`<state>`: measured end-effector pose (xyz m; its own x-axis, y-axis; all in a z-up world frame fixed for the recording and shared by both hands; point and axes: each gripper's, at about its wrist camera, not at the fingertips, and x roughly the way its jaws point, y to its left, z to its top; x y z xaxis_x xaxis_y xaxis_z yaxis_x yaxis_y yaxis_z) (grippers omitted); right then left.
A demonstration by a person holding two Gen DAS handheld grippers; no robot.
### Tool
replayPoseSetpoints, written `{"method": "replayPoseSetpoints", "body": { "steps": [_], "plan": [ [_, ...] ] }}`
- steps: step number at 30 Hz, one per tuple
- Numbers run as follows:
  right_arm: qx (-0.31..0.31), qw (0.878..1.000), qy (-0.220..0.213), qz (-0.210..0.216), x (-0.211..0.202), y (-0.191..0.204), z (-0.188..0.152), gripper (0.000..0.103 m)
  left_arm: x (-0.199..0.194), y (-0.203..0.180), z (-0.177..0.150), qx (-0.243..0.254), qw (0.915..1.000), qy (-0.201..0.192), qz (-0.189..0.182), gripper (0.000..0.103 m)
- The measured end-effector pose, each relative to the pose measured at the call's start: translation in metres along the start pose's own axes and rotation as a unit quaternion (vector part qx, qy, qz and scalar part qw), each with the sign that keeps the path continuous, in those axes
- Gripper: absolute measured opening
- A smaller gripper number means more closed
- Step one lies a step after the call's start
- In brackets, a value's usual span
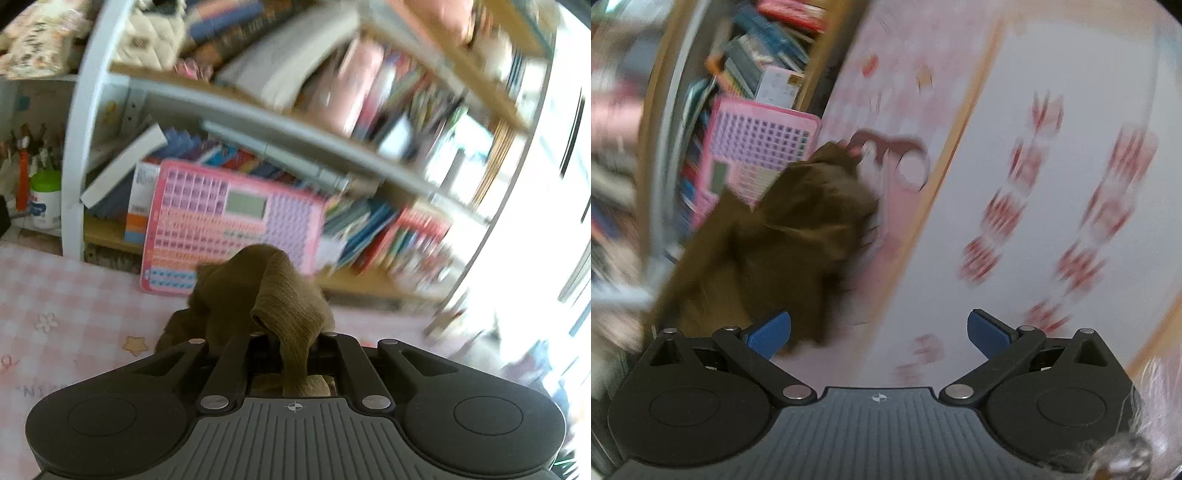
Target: Fold clothes
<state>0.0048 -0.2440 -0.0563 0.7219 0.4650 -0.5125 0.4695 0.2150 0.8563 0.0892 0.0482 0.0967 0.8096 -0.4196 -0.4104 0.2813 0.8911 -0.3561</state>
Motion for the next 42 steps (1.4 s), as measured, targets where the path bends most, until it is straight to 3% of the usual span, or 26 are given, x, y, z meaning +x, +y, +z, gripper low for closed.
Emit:
{"method": "replayPoseSetpoints", "body": {
  "steps": [3, 6, 12, 18, 20, 21, 22, 23, 24, 28, 31, 34, 35, 39, 40, 42],
  "plan": [
    [0.076, 0.995, 0.026, 0.056, 0.014, -0.007, 0.006, 0.103, -0.042, -0.006, 0.006, -0.030, 0.9987, -0.035, -0.021, 0.006],
    [0.098, 0.992, 0.047, 0.071, 0.026, -0.008, 0.006, 0.103, -0.073, -0.005, 0.007, -0.053, 0.9968, -0.058, -0.012, 0.006],
    [0.135, 0.983, 0.098, 0.074, 0.058, -0.018, -0.005, 0.103, -0.113, -0.002, -0.006, -0.082, 0.9932, -0.067, 0.049, 0.006],
    [0.158, 0.979, 0.095, 0.091, 0.090, -0.012, -0.008, 0.100, -0.144, 0.003, -0.019, -0.098, 0.9890, -0.069, 0.087, 0.006],
    [0.168, 0.977, 0.092, 0.090, 0.095, -0.011, -0.009, 0.091, -0.151, 0.010, -0.021, -0.101, 0.9875, -0.065, 0.101, 0.006],
    [0.173, 0.977, 0.090, 0.089, 0.096, -0.010, -0.009, 0.072, -0.155, 0.014, -0.022, -0.103, 0.9867, -0.064, 0.108, 0.006],
    [0.176, 0.977, 0.086, 0.085, 0.095, -0.010, -0.009, 0.041, -0.159, 0.017, -0.023, -0.105, 0.9859, -0.062, 0.115, 0.006],
    [0.175, 0.978, 0.077, 0.077, 0.091, -0.010, -0.007, 0.029, -0.163, 0.021, -0.024, -0.107, 0.9850, -0.060, 0.122, 0.006],
    [0.172, 0.980, 0.070, 0.068, 0.087, -0.009, -0.004, 0.010, -0.166, 0.024, -0.025, -0.108, 0.9840, -0.059, 0.129, 0.006],
    [0.103, 0.990, 0.005, 0.096, 0.052, 0.014, 0.012, 0.005, -0.182, 0.039, -0.029, -0.115, 0.9796, -0.052, 0.156, 0.006],
    [0.001, 0.987, -0.068, 0.149, 0.010, 0.061, 0.031, 0.005, -0.163, 0.052, -0.049, -0.109, 0.9828, 0.021, 0.147, 0.024],
    [-0.127, 0.959, -0.147, 0.207, -0.041, 0.120, 0.047, 0.005, -0.147, 0.061, -0.069, -0.098, 0.9820, 0.077, 0.142, 0.052],
    [-0.172, 0.945, -0.169, 0.222, -0.058, 0.140, 0.047, 0.005, -0.146, 0.064, -0.074, -0.094, 0.9819, 0.081, 0.143, 0.055],
    [-0.333, 0.874, -0.228, 0.270, -0.119, 0.228, 0.038, 0.005, -0.152, 0.078, -0.081, -0.104, 0.9827, 0.080, 0.130, 0.056],
    [-0.368, 0.858, -0.230, 0.273, -0.129, 0.250, 0.032, 0.005, -0.156, 0.082, -0.080, -0.108, 0.9833, 0.074, 0.127, 0.056],
    [-0.446, 0.834, -0.194, 0.261, -0.132, 0.288, 0.014, 0.005, -0.162, 0.091, -0.079, -0.118, 0.9835, 0.059, 0.124, 0.057]
  ]
}}
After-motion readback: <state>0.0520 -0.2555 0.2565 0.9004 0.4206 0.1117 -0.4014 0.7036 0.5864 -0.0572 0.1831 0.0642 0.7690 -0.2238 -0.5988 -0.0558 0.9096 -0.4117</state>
